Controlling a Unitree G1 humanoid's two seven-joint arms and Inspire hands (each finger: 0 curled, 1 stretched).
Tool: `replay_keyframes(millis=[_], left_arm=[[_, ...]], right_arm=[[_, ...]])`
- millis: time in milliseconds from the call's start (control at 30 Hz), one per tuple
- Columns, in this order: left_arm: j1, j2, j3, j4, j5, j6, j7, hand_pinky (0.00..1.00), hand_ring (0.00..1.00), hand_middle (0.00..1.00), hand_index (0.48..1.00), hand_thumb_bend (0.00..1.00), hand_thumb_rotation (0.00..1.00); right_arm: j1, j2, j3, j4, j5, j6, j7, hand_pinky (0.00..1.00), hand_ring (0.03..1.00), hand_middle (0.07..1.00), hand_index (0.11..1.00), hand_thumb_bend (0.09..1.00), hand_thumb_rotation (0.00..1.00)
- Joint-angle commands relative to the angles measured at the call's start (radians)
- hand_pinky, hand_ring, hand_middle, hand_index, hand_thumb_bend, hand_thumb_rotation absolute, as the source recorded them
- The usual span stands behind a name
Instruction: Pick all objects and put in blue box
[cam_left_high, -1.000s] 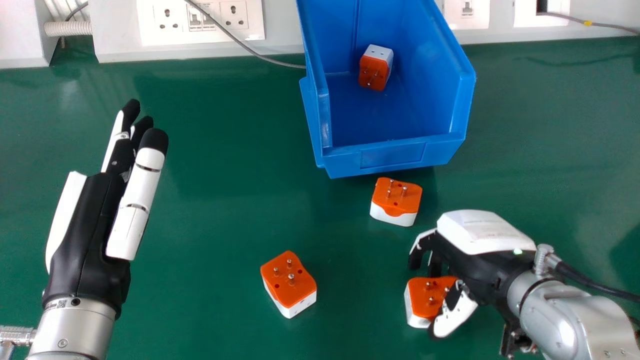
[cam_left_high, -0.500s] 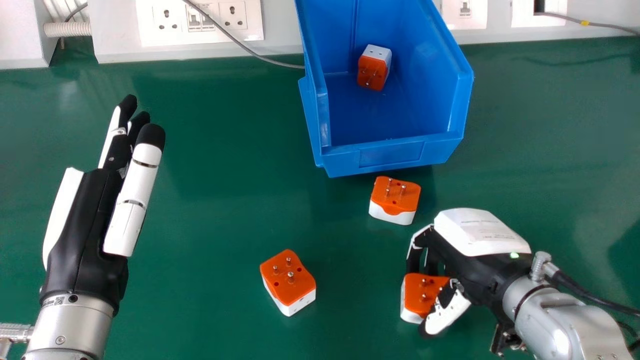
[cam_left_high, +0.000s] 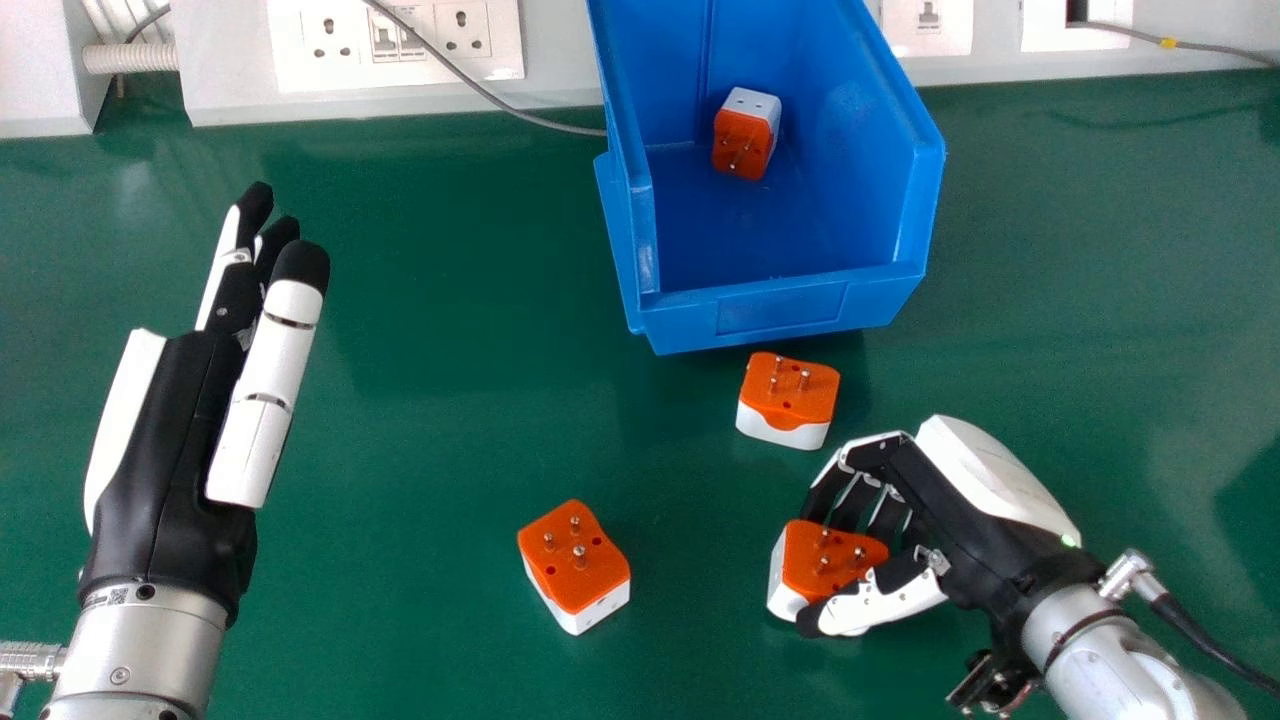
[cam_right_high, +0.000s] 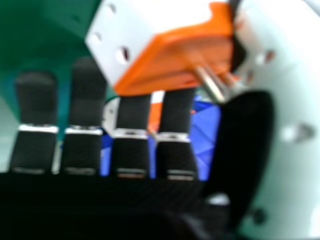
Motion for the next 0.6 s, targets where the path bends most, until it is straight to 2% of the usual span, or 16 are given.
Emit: replay_keyframes(millis=[0, 167, 200, 267, 333, 433, 567], left_arm=[[-0.003, 0.006, 0.005, -0.025, -0.004, -0.007, 0.004, 0.95, 0.99, 0.99, 1.000, 0.48, 1.00], [-0.004, 0.007, 0.004, -0.027, -0.004, 0.000, 0.003, 0.95, 0.99, 0.99, 1.000, 0.47, 1.00], [-0.004, 0.007, 0.003, -0.028, -0.003, 0.001, 0.003, 0.95, 0.99, 0.99, 1.000, 0.47, 1.00], [-0.006, 0.008, 0.003, -0.027, -0.002, 0.000, 0.003, 0.95, 0.99, 0.99, 1.000, 0.47, 1.00], [-0.007, 0.008, 0.004, -0.025, -0.003, -0.003, 0.003, 0.95, 0.99, 0.99, 1.000, 0.47, 1.00], [-0.006, 0.007, 0.003, -0.029, -0.005, -0.001, 0.003, 0.95, 0.99, 0.99, 1.000, 0.47, 1.00], [-0.006, 0.006, 0.004, -0.027, -0.008, -0.001, 0.001, 0.95, 0.99, 0.99, 1.000, 0.47, 1.00]], right_arm=[[-0.004, -0.008, -0.016, -0.016, 0.016, 0.017, 0.013, 0.29, 0.412, 0.479, 0.500, 0.501, 0.00], [-0.007, -0.032, 0.002, -0.041, -0.032, 0.002, -0.001, 0.21, 0.407, 0.479, 0.494, 0.503, 0.00], [-0.014, -0.052, 0.022, -0.049, -0.082, -0.003, -0.010, 0.18, 0.411, 0.483, 0.490, 0.504, 0.00], [-0.028, -0.105, 0.081, -0.101, -0.244, 0.029, 0.004, 0.16, 0.411, 0.483, 0.488, 0.506, 0.00], [-0.027, -0.129, 0.106, -0.151, -0.332, 0.057, 0.029, 0.16, 0.411, 0.483, 0.488, 0.506, 0.00], [-0.015, -0.123, 0.098, -0.175, -0.332, 0.065, 0.038, 0.21, 0.414, 0.501, 0.489, 0.503, 0.00], [-0.002, -0.113, 0.086, -0.200, -0.318, 0.078, 0.045, 0.23, 0.420, 0.511, 0.484, 0.501, 0.00]])
